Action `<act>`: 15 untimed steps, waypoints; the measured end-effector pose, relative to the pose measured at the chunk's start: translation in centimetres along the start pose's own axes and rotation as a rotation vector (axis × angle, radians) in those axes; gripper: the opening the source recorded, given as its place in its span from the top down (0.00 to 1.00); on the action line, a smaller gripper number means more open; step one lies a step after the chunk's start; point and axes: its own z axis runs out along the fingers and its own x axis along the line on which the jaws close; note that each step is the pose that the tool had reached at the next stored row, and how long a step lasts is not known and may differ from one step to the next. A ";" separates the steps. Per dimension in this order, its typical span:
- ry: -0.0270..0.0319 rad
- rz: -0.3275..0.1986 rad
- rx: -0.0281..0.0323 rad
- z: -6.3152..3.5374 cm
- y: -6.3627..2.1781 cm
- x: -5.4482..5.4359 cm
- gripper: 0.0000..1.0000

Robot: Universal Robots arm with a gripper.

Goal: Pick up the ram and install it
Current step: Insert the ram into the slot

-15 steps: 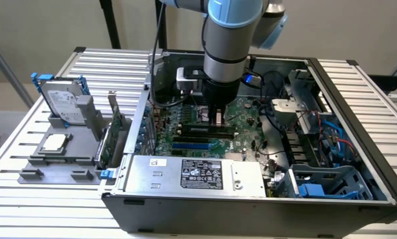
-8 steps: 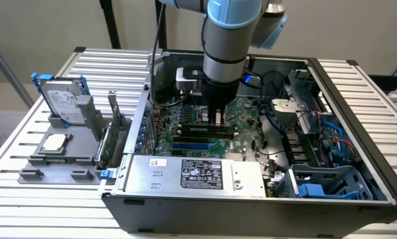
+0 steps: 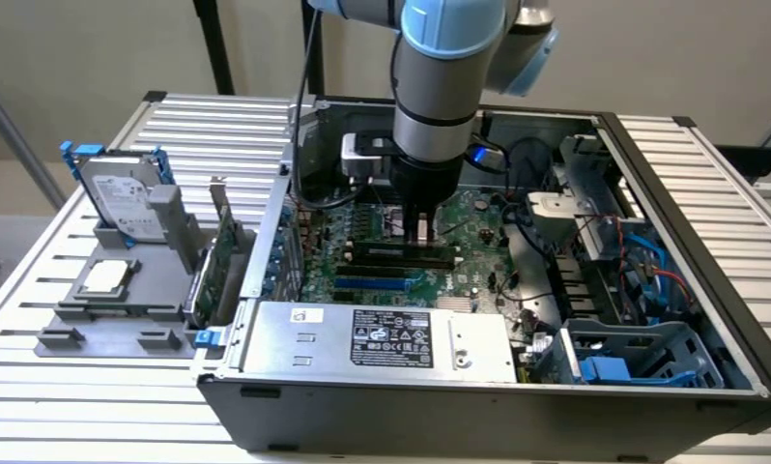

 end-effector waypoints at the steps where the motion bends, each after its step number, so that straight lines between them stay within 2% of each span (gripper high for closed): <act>1: -0.0001 0.000 0.0001 0.05 0.00 0.0 0.86; 15: 0.0001 -0.012 -0.0005 -0.02 -0.12 0.0 0.86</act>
